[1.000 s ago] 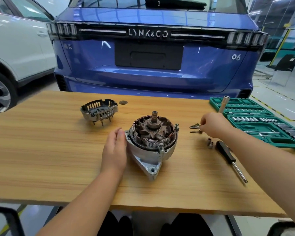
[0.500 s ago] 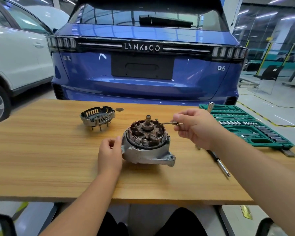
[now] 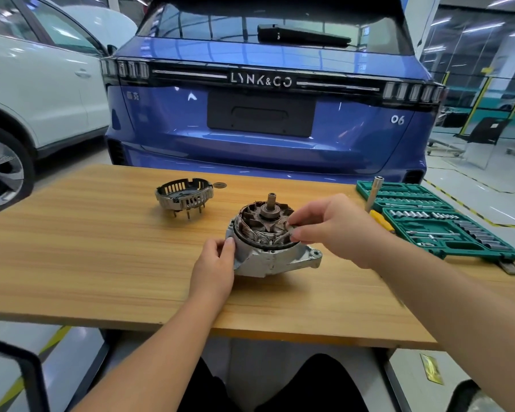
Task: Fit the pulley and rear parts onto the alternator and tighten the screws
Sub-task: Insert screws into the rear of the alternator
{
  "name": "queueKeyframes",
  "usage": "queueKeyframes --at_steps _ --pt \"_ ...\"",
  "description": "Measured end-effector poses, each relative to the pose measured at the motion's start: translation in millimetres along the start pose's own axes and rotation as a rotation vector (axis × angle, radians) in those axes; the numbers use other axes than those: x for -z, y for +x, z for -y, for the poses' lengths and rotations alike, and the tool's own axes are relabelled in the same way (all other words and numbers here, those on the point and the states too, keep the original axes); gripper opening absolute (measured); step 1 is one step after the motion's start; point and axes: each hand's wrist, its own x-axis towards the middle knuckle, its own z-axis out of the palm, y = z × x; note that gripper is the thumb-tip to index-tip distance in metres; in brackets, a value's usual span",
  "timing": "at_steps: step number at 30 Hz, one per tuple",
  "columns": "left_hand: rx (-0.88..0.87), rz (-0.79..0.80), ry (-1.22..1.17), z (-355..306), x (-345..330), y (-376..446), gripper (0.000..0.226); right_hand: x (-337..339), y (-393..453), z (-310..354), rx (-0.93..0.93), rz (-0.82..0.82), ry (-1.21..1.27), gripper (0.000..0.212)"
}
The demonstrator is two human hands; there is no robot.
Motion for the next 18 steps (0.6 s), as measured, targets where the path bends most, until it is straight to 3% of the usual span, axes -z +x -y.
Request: queueKeyframes --at_steps 6,11,18 --pt "-0.005 0.002 -0.01 0.2 -0.2 0.5 0.019 -20.9 2.8 14.8 0.217 0.031 -0.561 0.024" --pt "-0.018 0.002 -0.003 2.3 0.7 0.5 0.021 -29.5 14.2 27.4 0.272 0.072 -0.773 0.029" --pt "-0.026 0.003 -0.023 4.2 -0.9 1.2 0.026 -21.3 14.3 44.3 0.209 0.181 -0.998 0.032"
